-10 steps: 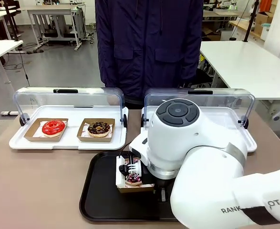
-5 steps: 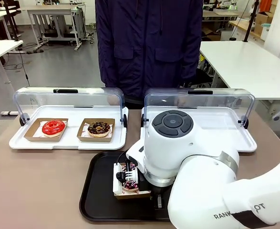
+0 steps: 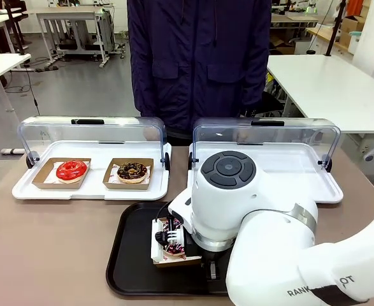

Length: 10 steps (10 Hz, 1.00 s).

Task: Move the fourth donut from the left to the tray.
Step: Pick up the Paper togo box containing the Donut indicated by the person and place it on the Handle tray.

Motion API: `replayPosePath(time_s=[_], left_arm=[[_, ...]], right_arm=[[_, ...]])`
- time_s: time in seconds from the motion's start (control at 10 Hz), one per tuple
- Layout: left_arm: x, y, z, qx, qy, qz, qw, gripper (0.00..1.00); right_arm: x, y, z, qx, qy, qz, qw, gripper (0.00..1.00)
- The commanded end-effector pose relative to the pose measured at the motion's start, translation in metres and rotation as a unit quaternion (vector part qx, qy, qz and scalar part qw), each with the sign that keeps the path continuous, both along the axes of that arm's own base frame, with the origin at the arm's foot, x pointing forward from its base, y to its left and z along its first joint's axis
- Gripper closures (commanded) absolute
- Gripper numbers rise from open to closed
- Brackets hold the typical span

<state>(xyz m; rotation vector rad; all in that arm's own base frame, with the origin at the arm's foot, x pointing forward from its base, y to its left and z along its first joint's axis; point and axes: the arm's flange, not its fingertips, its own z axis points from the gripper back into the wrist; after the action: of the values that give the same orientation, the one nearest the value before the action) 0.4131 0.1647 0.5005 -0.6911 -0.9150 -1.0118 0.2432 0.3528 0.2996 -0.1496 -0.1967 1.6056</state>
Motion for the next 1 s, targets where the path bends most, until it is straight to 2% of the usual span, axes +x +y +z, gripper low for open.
replayPosePath(time_s=[0.0,0.1,0.2,0.3,0.4,0.5,0.6,0.7,0.8,0.9], left_arm=[[0.0,-0.001,0.002,-0.006,-0.007,-0.004,1.0,0.0],[0.0,-0.001,0.002,-0.006,-0.007,-0.004,1.0,0.0],[0.0,-0.001,0.002,-0.006,-0.007,-0.004,1.0,0.0],[0.0,-0.001,0.002,-0.006,-0.007,-0.004,1.0,0.0],[0.0,-0.001,0.002,-0.006,-0.007,-0.004,1.0,0.0],[0.0,-0.001,0.002,-0.006,-0.007,-0.004,1.0,0.0],[0.0,-0.001,0.002,-0.006,-0.007,-0.004,1.0,0.0],[0.0,-0.001,0.002,-0.006,-0.007,-0.004,1.0,0.0],[0.0,-0.001,0.002,-0.006,-0.007,-0.004,1.0,0.0],[0.0,-0.001,0.002,-0.006,-0.007,-0.004,1.0,0.0]], right_arm=[[-0.021,-0.036,-0.015,-0.01,-0.009,-0.007,1.0,0.98],[-0.02,-0.036,-0.014,-0.005,-0.005,-0.006,1.0,0.42],[-0.021,-0.035,-0.013,-0.003,-0.003,-0.006,1.0,0.41],[-0.021,-0.035,-0.012,-0.001,-0.003,-0.006,1.0,0.0],[-0.022,-0.035,-0.009,0.0,-0.001,-0.007,1.0,0.37],[-0.024,-0.036,-0.001,0.004,-0.001,-0.007,1.0,0.0],[-0.026,-0.036,0.007,0.006,0.0,-0.006,1.0,0.0],[-0.03,-0.037,0.017,0.014,0.0,-0.004,1.0,0.08],[-0.034,-0.037,0.028,0.02,-0.007,-0.004,1.0,0.0],[-0.038,-0.037,0.041,0.028,-0.017,-0.001,0.999,0.0]])
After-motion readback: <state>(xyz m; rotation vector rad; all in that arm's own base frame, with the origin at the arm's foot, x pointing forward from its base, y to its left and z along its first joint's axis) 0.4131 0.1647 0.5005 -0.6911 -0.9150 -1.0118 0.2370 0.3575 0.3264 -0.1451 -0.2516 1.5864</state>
